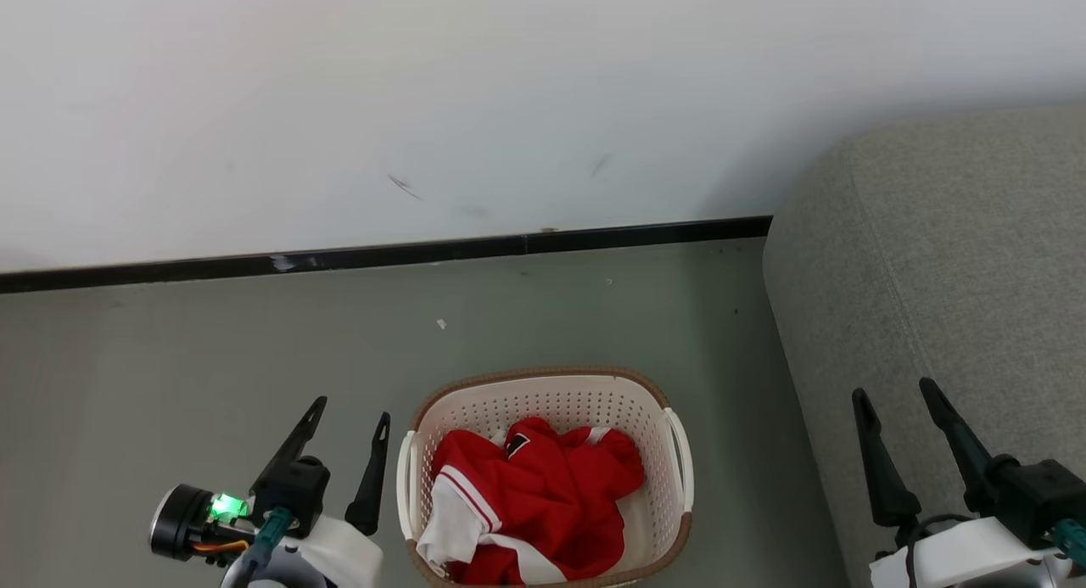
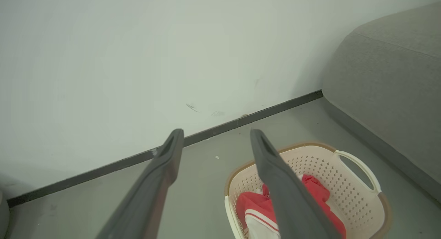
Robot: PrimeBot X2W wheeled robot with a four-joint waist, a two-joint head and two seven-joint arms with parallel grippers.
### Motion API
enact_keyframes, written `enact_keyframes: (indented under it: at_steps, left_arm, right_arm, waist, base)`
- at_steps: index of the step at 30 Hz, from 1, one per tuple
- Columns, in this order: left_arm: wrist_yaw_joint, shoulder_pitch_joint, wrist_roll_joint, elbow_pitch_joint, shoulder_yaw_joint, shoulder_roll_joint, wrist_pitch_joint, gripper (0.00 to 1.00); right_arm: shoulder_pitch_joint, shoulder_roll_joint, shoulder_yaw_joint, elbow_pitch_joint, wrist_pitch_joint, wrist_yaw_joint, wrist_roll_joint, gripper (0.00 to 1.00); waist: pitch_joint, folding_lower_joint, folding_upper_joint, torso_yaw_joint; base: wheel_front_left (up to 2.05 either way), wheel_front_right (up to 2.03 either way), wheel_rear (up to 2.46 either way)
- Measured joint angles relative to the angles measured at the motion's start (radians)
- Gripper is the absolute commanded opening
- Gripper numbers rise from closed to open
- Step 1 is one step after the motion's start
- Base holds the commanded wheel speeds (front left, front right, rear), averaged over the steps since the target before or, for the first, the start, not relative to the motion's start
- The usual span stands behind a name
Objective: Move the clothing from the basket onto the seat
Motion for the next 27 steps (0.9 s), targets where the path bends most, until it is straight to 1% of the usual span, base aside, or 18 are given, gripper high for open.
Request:
enact_keyframes:
  at_steps: [8, 18, 27]
  left_arm:
    - [-0.035, -0.095, 0.050, 0.086, -0.057, -0.002, 0.019, 1.00]
    - [-0.083, -0.192, 0.114, 0.209, -0.134, -0.009, 0.043, 1.00]
    - [-0.093, -0.301, 0.160, 0.300, -0.160, -0.020, 0.062, 1.00]
  right_arm:
    - [-0.008, 0.000, -0.003, -0.038, 0.000, 0.000, 0.008, 1.00]
    - [-0.063, 0.000, -0.002, -0.086, 0.000, 0.000, 0.024, 1.00]
    - [-0.125, 0.000, 0.001, -0.129, -0.004, 0.000, 0.051, 1.00]
  waist:
    - [0.065, 0.0000, 0.0000, -0.016]
    - [0.167, 0.0000, 0.0000, -0.044]
    - [0.276, 0.0000, 0.0000, -0.075]
  base:
    - [0.00, 0.00, 0.00]
    - [0.00, 0.00, 0.00]
    - [0.00, 0.00, 0.00]
